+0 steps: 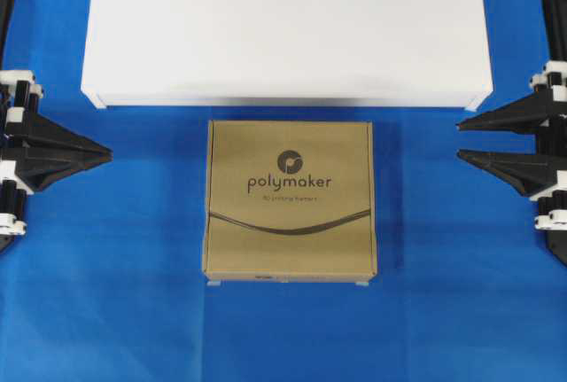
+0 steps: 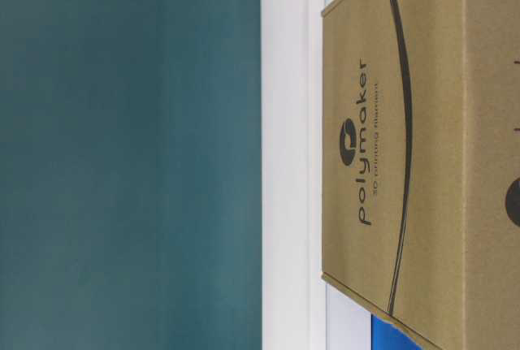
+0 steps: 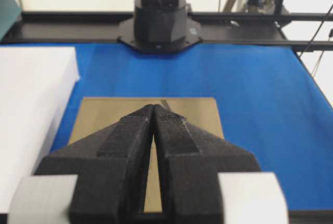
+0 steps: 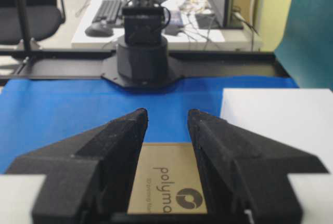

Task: Place the cardboard box on the stand after clamping it between your arms.
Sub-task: 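Move both grippers inward to the left and right sides of the box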

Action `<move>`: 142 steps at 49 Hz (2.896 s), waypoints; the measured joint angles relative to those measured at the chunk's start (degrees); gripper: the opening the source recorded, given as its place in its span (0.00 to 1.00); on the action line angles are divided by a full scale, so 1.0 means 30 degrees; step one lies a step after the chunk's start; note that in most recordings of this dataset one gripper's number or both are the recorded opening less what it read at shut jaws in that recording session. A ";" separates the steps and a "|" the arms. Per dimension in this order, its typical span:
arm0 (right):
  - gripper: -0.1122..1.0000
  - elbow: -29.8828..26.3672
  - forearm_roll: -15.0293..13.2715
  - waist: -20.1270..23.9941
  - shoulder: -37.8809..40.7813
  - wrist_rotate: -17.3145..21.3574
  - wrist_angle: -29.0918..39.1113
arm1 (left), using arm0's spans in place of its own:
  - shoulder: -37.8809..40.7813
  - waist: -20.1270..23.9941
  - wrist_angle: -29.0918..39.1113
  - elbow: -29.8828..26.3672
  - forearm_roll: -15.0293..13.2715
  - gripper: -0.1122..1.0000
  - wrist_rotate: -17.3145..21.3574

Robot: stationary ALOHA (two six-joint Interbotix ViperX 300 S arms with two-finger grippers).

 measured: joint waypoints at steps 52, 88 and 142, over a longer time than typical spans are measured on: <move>0.15 -0.3896 0.0381 0.0000 0.0234 0.0264 2.6250 | 0.4072 -0.0029 2.1592 -0.6006 0.0937 0.10 -0.0615; 0.96 -0.0410 0.0352 0.0000 0.2637 0.0234 1.9717 | 0.5391 0.0029 1.4502 -0.2314 0.1084 0.79 -0.0176; 0.98 -0.3428 -0.0322 -0.0615 1.6904 0.0264 0.7383 | 1.6670 0.1025 0.5859 -0.5186 0.1113 0.83 0.0000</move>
